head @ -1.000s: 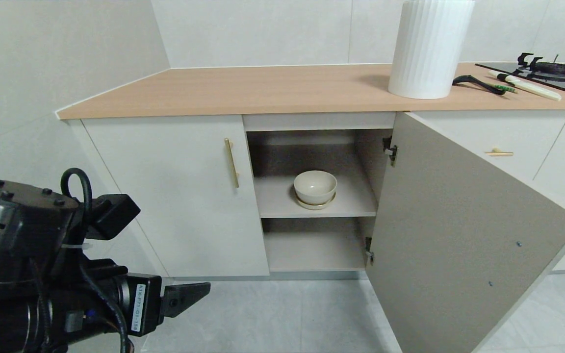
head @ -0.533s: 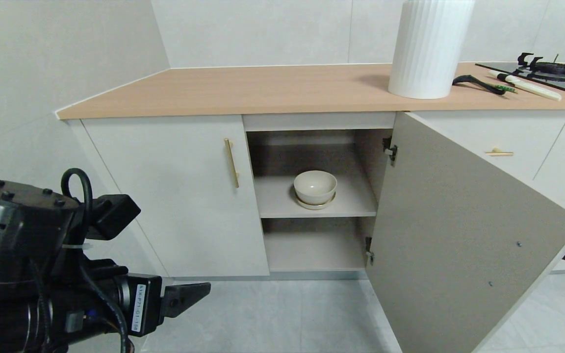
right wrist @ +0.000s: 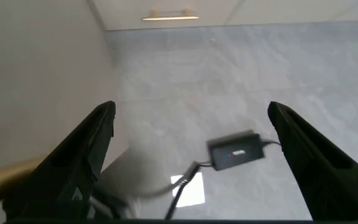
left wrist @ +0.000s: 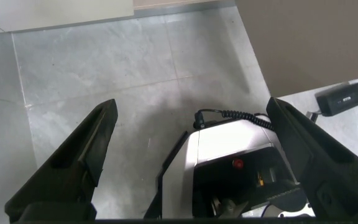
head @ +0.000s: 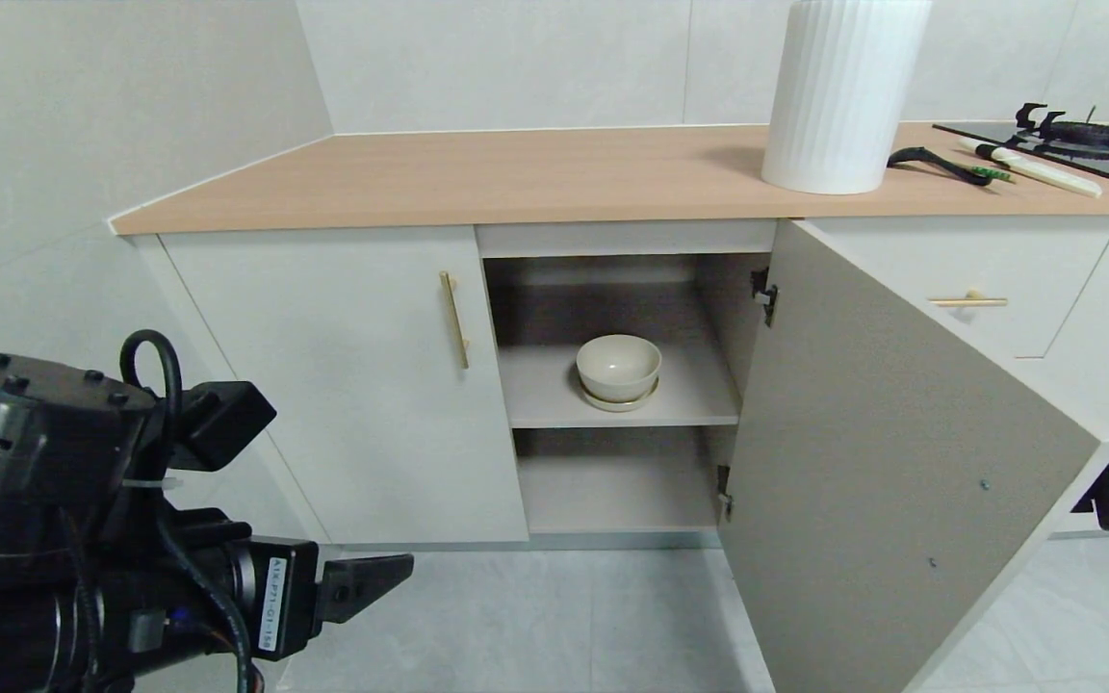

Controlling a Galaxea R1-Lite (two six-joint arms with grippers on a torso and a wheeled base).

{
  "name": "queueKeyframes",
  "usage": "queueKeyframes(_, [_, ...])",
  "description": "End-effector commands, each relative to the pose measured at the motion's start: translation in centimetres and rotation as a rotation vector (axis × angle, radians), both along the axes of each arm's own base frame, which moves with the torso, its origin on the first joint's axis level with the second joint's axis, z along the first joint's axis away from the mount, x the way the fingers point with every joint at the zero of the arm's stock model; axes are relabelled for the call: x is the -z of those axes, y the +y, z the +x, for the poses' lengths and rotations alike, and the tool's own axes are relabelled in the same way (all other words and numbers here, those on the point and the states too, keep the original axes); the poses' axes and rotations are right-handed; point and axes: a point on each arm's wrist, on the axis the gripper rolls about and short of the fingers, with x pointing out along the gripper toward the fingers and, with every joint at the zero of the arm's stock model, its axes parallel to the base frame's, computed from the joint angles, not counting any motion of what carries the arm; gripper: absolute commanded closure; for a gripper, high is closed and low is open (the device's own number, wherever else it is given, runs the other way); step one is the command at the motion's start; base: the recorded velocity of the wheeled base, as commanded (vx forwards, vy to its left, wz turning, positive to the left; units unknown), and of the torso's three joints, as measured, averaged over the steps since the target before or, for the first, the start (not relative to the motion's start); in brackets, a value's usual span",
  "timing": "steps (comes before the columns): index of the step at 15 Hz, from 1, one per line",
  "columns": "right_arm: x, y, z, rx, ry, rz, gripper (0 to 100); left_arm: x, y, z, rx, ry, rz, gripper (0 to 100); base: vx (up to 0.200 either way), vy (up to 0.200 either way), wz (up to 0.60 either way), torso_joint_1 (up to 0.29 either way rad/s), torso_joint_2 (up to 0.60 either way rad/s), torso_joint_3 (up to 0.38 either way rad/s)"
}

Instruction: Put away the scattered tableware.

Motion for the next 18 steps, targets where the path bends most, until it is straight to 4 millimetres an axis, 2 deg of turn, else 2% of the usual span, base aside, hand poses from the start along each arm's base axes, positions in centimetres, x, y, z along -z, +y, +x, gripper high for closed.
queueKeyframes(1, [0.3, 1.1, 0.1, -0.039, 0.008, 0.021, 0, -0.2, 0.1, -0.1, 0.0, -0.008, -0.005, 0, 0.0, 0.0, 0.0, 0.0, 0.0, 0.0])
queueKeyframes(3, [0.3, 2.6, -0.1, -0.076, 0.002, 0.068, 0, -0.3, 0.1, -0.1, -0.003, -0.012, -0.008, 0, 0.0, 0.0, 0.0, 0.0, 0.0, 0.0])
queueKeyframes(4, [0.5, 4.1, -0.1, -0.114, 0.007, 0.111, 0, -0.3, 0.1, -0.1, -0.003, -0.013, -0.009, 0, 0.0, 0.0, 0.0, 0.0, 0.0, 0.0])
queueKeyframes(8, [2.1, 8.9, 0.6, -0.188, 0.033, 0.25, 0, -0.3, 0.2, -0.2, 0.0, -0.014, -0.009, 0, 0.0, 0.0, 0.0, 0.0, 0.0, 0.0])
queueKeyframes(10, [3.1, 10.5, 1.3, -0.214, 0.029, 0.284, 0, -0.7, 0.4, -0.7, 0.008, -0.034, -0.019, 0, 0.0, 0.0, 0.0, 0.0, 0.0, 0.0])
queueKeyframes(12, [3.7, 12.4, 2.7, -0.272, -0.003, 0.309, 0, -1.0, 0.5, -0.9, 0.017, -0.047, -0.023, 0, 0.0, 0.0, 0.0, 0.0, 0.0, 0.0])
queueKeyframes(14, [2.1, 13.9, 5.0, -0.338, -0.052, 0.339, 0, -0.8, 0.5, -1.0, 0.041, -0.037, -0.023, 0, 0.0, 0.0, 0.0, 0.0, 0.0, 0.0])
queueKeyframes(16, [1.5, 15.4, 7.6, -0.372, -0.038, 0.33, 0, -0.3, 0.5, -1.2, 0.073, -0.031, 0.003, 0, 0.0, 0.0, 0.0, 0.0, 0.0, 0.0])
queueKeyframes(18, [2.4, 16.0, 8.5, -0.387, -0.012, 0.341, 0, -0.3, 0.5, -1.1, 0.074, -0.031, 0.005, 0, 0.0, 0.0, 0.0, 0.0, 0.0, 0.0])
